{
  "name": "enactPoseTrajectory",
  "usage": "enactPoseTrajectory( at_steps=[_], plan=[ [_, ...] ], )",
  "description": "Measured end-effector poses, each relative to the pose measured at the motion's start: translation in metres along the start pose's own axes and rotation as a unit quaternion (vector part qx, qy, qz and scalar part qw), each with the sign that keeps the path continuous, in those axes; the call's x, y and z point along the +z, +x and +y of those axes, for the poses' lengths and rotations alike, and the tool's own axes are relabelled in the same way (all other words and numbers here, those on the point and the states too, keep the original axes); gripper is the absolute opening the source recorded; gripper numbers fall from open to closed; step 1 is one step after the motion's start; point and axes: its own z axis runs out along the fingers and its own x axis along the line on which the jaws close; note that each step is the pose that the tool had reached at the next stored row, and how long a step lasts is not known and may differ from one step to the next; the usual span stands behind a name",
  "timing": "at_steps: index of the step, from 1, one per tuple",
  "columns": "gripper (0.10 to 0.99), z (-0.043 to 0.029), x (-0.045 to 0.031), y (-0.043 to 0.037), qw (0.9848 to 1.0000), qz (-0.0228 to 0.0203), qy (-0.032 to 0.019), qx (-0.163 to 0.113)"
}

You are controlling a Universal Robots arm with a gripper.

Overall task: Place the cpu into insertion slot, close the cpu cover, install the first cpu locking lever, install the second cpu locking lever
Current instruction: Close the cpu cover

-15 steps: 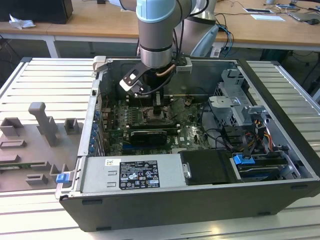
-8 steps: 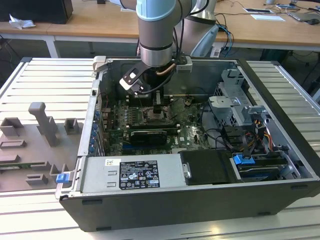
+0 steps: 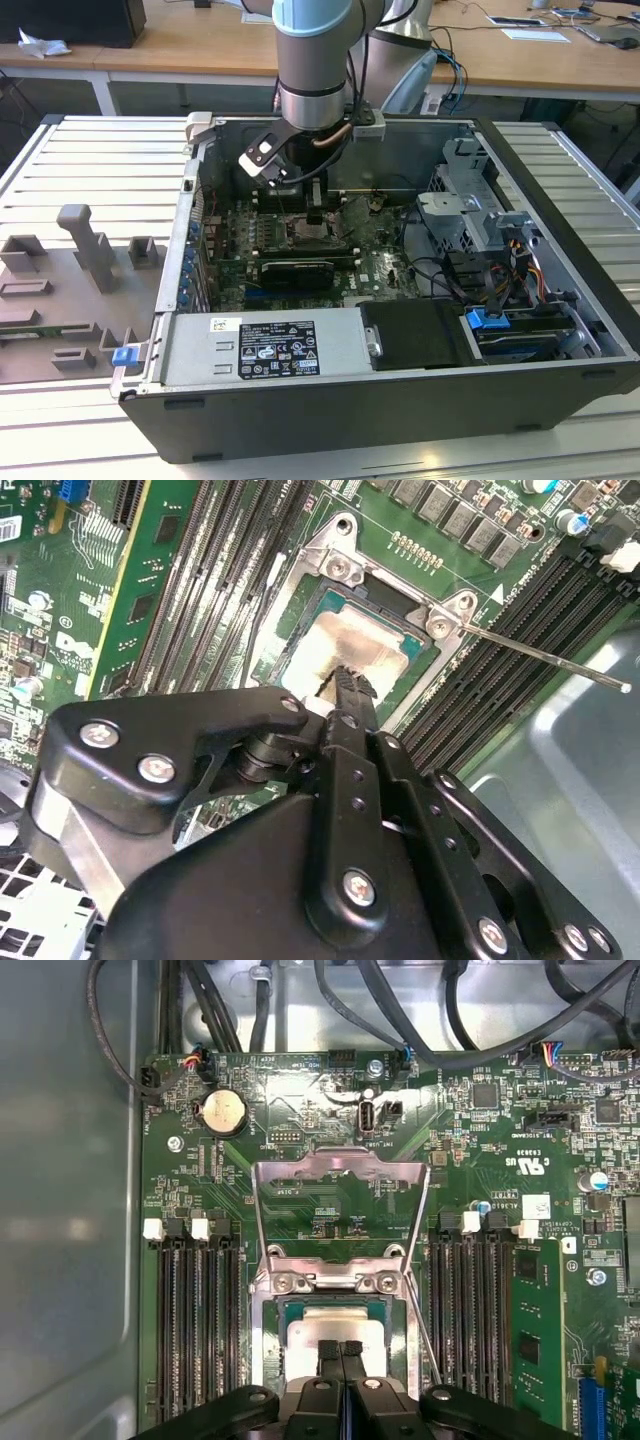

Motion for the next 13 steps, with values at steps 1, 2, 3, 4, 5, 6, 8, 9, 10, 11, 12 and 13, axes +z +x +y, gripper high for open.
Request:
enactPoseTrajectory(
  at_steps=[1, 2, 3, 4, 5, 6, 8, 9, 10, 11, 12, 13],
  plan=[
    [0.106, 0.0001, -0.0013, 0.0, 1.0, 0.0, 0.0, 0.0],
    [0.106, 0.0001, -0.002, 0.0, 1.0, 0.0, 0.0, 0.0],
    [0.106, 0.0002, -0.0024, 0.0, 1.0, 0.0, 0.0001, 0.0],
    [0.106, 0.0003, -0.0035, 0.0, 1.0, 0.0, 0.0004, 0.0],
    [0.106, 0.0003, -0.004, 0.0001, 1.0, 0.0001, 0.0004, 0.0],
    [0.106, 0.0004, -0.0053, 0.0, 1.0, 0.0, 0.0005, 0.0],
    [0.106, 0.0005, -0.0075, 0.0001, 1.0, 0.0002, 0.0004, 0.0],
    [0.106, 0.0005, -0.0077, 0.0001, 1.0, 0.0001, 0.0004, 0.0],
    [0.106, 0.0005, -0.0078, 0.0001, 1.0, 0.0, 0.0005, 0.0],
    [0.106, 0.0005, -0.0079, 0.0001, 1.0, 0.0001, 0.0005, 0.0],
    [0.106, 0.0005, -0.0081, 0.0001, 1.0, 0.0, 0.0005, 0.0],
    [0.106, 0.0005, -0.0085, 0.0001, 1.0, -0.0001, 0.0006, 0.0]
  ],
)
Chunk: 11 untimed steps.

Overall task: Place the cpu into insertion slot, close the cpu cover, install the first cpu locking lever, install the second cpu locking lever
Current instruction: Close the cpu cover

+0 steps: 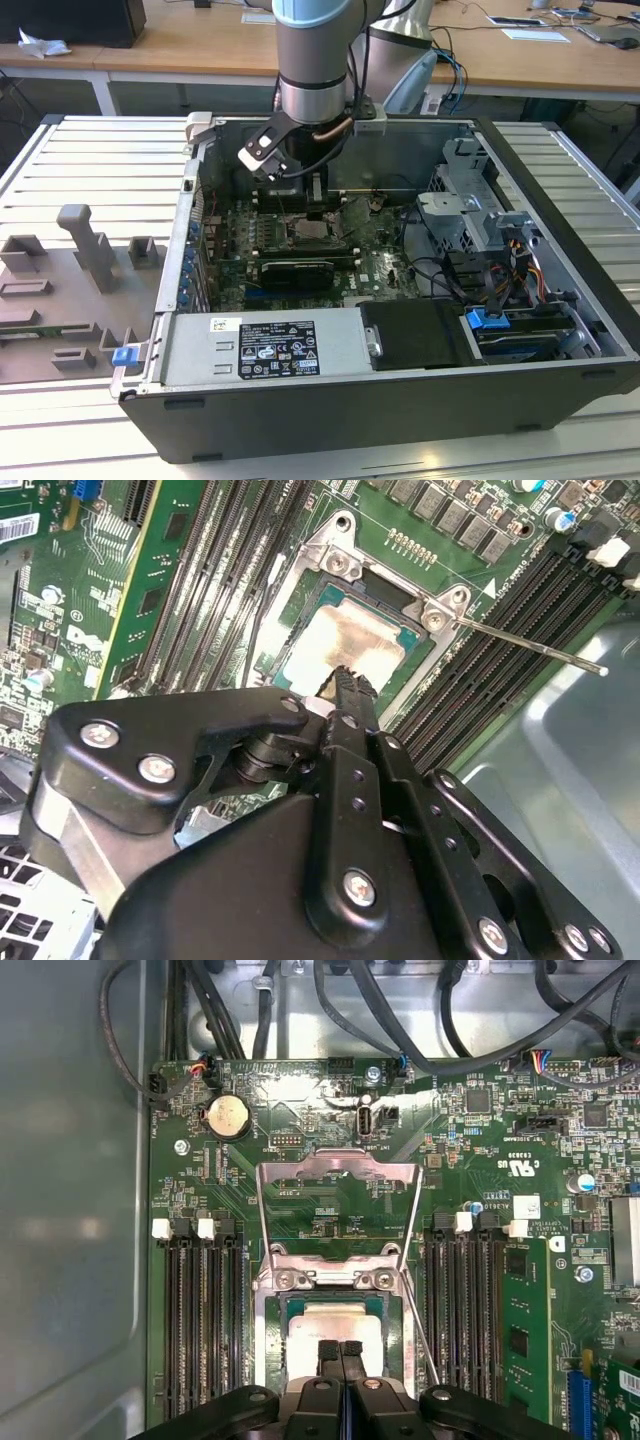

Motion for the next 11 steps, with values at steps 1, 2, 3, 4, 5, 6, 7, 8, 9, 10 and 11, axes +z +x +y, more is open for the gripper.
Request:
enactPoseTrajectory(
  at_steps=[1, 2, 3, 4, 5, 6, 7, 8, 9, 10, 11],
  plan=[
    [0.106, 0.0, -0.0004, 0.0, 1.0, 0.0, 0.0, 0.0],
    [0.106, 0.0001, -0.0009, 0.0, 1.0, 0.0001, -0.0001, 0.0],
    [0.106, 0.0001, -0.0012, 0.0001, 1.0, 0.0001, -0.0001, 0.0],
    [0.106, 0.0001, -0.0014, 0.0001, 1.0, 0.0002, -0.0001, 0.0],
    [0.106, 0.0002, -0.0016, 0.0001, 1.0, 0.0002, -0.0001, 0.0],
    [0.106, 0.0002, -0.0018, 0.0001, 1.0, 0.0002, -0.0001, 0.0],
    [0.106, 0.0002, -0.002, 0.0001, 1.0, 0.0002, -0.0001, 0.0],
    [0.106, 0.0002, -0.0021, 0.0001, 1.0, 0.0001, -0.0001, 0.0],
    [0.106, 0.0002, -0.0023, 0.0001, 1.0, 0.0001, -0.0001, 0.0],
    [0.106, 0.0002, -0.0025, 0.0001, 1.0, 0.0002, -0.0001, 0.0],
    [0.106, 0.0002, -0.0026, 0.0001, 1.0, 0.0002, -0.0001, 0.0]
  ],
)
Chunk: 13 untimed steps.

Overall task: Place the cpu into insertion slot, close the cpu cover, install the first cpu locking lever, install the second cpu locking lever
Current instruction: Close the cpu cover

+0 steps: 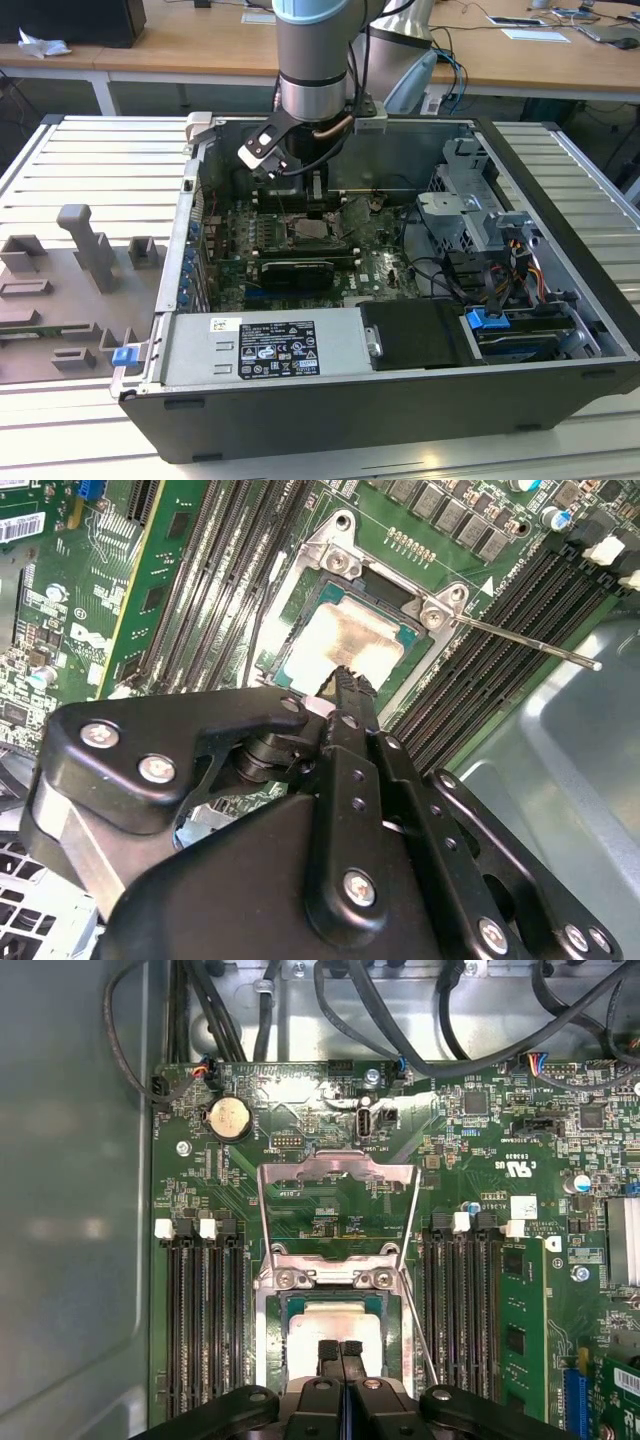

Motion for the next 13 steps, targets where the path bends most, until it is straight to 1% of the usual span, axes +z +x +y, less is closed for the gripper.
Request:
enactPoseTrajectory(
  at_steps=[13],
  plan=[
    [0.106, 0.0002, -0.0023, 0.0002, 1.0, 0.0, 0.0, 0.0]
  ],
)
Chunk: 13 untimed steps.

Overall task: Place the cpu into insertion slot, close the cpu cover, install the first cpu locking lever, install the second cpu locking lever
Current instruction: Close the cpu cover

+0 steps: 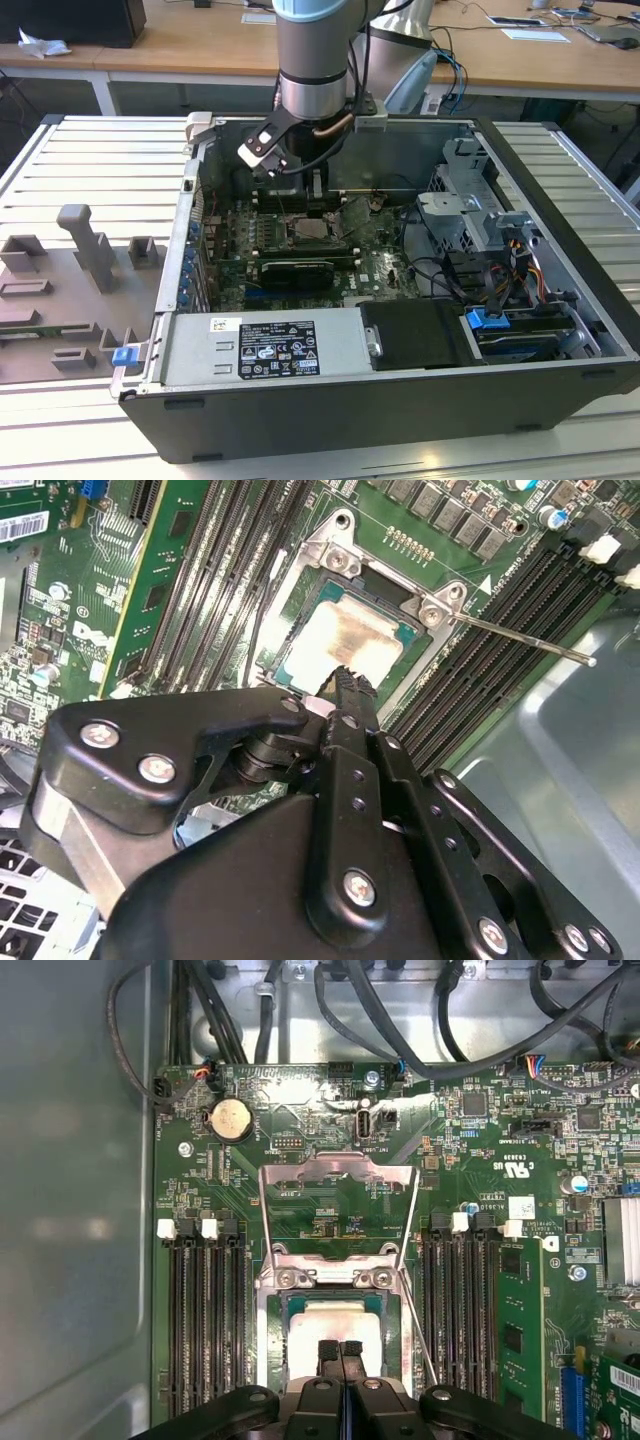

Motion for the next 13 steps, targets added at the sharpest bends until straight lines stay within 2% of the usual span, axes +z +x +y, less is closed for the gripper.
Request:
enactPoseTrajectory(
  at_steps=[7, 13],
  plan=[
    [0.106, 0.0003, -0.0045, 0.0003, 1.0, 0.0, 0.0, 0.0],
    [0.106, 0.0014, -0.0199, 0.0008, 1.0, -0.0007, 0.0, 0.0]
  ],
)
